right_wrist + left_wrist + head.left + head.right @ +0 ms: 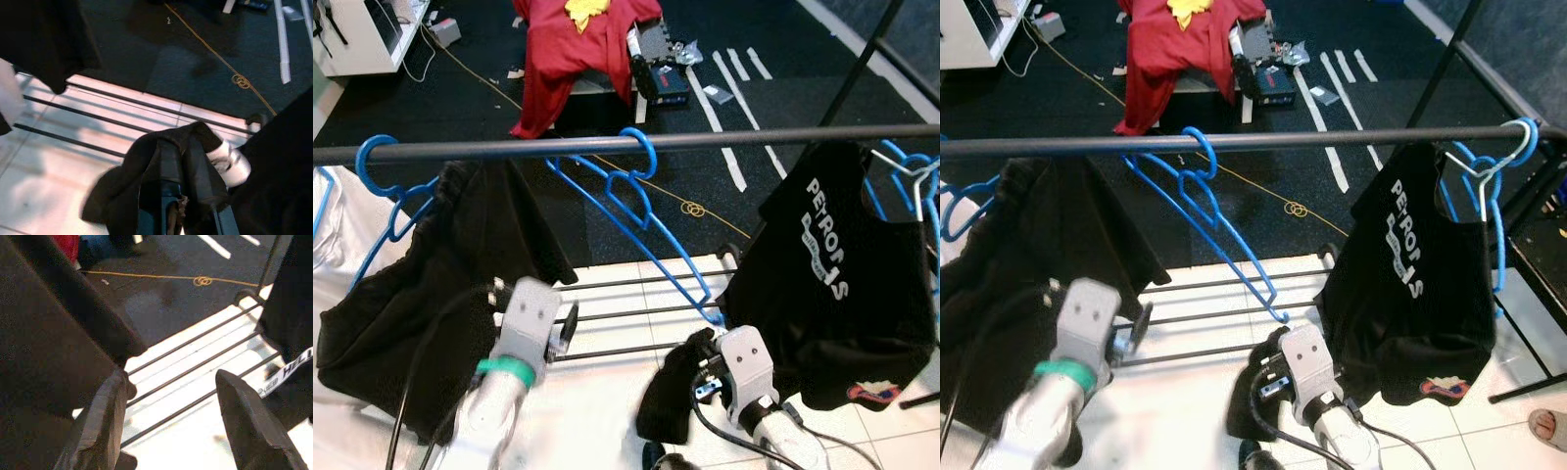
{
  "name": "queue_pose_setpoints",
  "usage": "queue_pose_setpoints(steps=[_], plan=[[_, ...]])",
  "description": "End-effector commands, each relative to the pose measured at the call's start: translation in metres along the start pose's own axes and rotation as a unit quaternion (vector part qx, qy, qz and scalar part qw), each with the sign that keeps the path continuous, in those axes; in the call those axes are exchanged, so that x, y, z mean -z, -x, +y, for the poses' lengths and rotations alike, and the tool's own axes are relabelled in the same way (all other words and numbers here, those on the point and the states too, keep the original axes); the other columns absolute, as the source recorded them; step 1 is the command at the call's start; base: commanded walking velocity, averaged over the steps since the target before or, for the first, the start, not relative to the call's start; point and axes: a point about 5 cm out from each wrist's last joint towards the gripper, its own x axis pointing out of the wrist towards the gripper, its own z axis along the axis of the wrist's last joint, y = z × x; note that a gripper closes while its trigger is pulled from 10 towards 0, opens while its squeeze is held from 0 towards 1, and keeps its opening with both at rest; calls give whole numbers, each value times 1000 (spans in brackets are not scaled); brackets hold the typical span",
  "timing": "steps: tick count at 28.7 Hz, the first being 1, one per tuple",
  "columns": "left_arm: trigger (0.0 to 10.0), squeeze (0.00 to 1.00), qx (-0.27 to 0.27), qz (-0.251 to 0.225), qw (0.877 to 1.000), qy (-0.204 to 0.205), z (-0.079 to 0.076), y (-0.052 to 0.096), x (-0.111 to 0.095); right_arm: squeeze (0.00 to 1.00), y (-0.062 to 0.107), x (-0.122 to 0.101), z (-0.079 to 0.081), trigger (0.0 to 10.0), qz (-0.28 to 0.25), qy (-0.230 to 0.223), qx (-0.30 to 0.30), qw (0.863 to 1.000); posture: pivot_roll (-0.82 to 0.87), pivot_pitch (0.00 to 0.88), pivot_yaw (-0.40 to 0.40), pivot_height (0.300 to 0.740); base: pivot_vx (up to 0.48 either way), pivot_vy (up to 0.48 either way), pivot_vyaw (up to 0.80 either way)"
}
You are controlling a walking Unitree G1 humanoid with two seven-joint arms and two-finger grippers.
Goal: Hang hanger
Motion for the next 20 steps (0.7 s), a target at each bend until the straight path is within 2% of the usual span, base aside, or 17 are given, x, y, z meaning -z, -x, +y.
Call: queue_pose_setpoints(steps=[1,3,6,9,15,16,19,20], plan=[[10000,0,-2,26,1000,-1,-2,8,16,0,1,4,0,0,0,21,15,1000,-133,145,22,740,0,0,0],[10000,0,-14,37,999,12,-4,11,25,0,-6,-1,2,0,-23,19,29,999,-112,132,-4,740,0,0,0],[10000,0,-19,37,999,17,-6,11,26,0,-8,-3,4,0,-30,13,32,999,-110,131,-5,740,0,0,0],[10000,0,-34,21,999,26,-7,11,22,0,-14,-10,12,0,-53,-8,34,998,-85,115,-25,740,0,0,0],[10000,0,-46,-3,998,43,-4,10,12,0,-17,-15,16,0,-71,1,40,997,-81,105,-25,740,0,0,0],[10000,0,-47,-7,998,44,-3,8,10,0,-18,-16,16,8118,-75,-3,45,996,-82,100,-17,740,0,0,0],[10000,0,-48,-10,998,45,-3,8,9,0,-19,-17,16,8118,-77,-7,47,996,-82,100,-17,740,0,0,0],[10000,0,-48,-15,998,48,-3,7,7,0,-19,-18,16,10000,-79,-14,49,996,-88,94,-6,740,0,0,0]])
